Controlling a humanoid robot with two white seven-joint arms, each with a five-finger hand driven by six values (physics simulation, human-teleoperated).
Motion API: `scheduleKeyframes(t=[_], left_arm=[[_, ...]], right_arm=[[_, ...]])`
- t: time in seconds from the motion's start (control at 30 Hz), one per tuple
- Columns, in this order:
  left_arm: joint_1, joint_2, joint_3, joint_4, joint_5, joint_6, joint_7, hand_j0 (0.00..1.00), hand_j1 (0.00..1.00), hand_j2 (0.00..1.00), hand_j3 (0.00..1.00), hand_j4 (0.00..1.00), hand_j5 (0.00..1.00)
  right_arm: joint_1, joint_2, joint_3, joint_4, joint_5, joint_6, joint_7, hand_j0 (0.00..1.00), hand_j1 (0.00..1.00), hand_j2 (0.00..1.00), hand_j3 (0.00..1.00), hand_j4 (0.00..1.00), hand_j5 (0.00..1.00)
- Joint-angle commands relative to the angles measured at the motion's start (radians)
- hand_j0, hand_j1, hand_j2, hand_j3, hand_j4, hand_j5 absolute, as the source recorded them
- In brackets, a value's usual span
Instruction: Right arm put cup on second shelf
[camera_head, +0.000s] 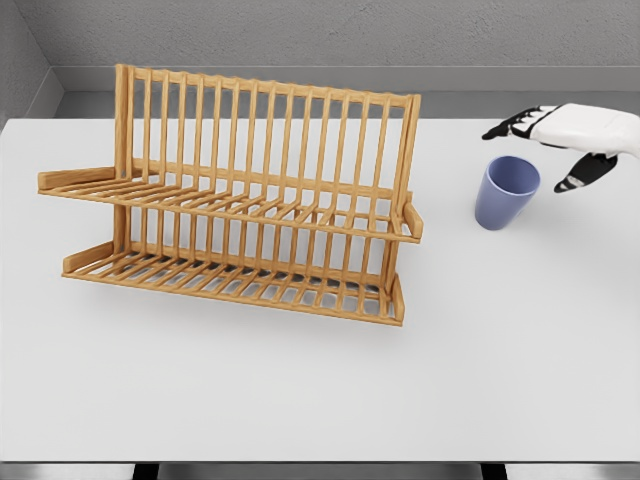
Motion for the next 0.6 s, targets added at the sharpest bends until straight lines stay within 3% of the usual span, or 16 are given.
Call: scheduleKeyframes(t=[0.0,0.57], left_arm=[[0.000,0.000,0.000,0.000,0.000,0.000,0.000,1.00,1.00,1.00,1.00,1.00,1.00],[-0.002,0.000,0.000,0.000,0.000,0.000,0.000,1.00,1.00,1.00,1.00,1.00,1.00]], right_arm=[[0.000,0.012,0.013,0.014,0.002,0.003,0.000,1.00,1.00,1.00,1.00,1.00,1.00],[-0.054,0.066,0.120,0.111,0.016,0.003,0.000,1.00,1.00,1.00,1.00,1.00,1.00]])
